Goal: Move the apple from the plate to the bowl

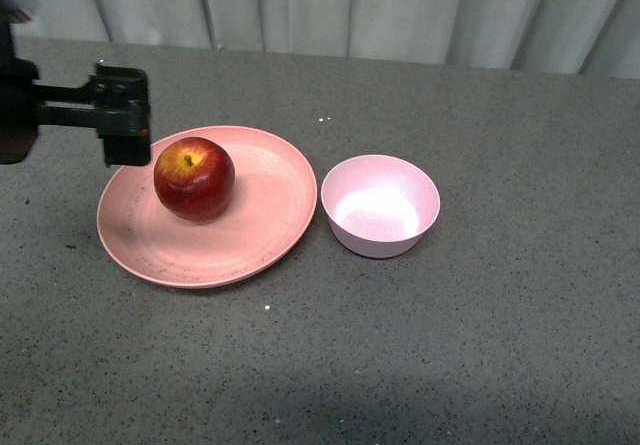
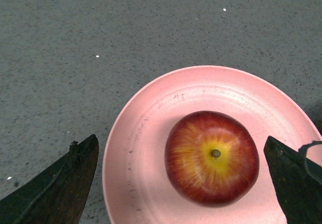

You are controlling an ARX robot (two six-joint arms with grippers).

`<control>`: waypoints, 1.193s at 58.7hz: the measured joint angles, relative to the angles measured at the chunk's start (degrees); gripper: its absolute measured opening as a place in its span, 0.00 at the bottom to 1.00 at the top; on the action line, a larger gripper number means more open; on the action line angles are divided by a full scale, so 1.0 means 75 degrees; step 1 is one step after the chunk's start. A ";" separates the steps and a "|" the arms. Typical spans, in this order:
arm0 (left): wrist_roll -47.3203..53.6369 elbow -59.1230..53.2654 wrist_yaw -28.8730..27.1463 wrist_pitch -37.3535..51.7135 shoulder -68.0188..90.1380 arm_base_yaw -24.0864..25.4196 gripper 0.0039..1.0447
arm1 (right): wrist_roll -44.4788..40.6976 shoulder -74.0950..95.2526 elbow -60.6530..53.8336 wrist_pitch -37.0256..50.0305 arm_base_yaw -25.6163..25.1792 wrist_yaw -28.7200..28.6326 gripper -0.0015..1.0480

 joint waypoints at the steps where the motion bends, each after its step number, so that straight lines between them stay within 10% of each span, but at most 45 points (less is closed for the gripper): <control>1: 0.0000 0.0055 0.0000 -0.0032 0.0050 -0.0009 0.94 | 0.0000 0.0000 0.0000 0.0000 0.0000 0.0000 0.91; 55: 0.0184 0.1221 0.0178 -0.1154 0.1591 -0.0379 0.94 | 0.0000 0.0000 0.0000 0.0000 0.0000 0.0000 0.91; 70: 0.0472 0.1078 0.0064 -0.0828 0.1527 -0.0460 0.71 | 0.0000 0.0003 0.0000 0.0000 0.0000 0.0000 0.91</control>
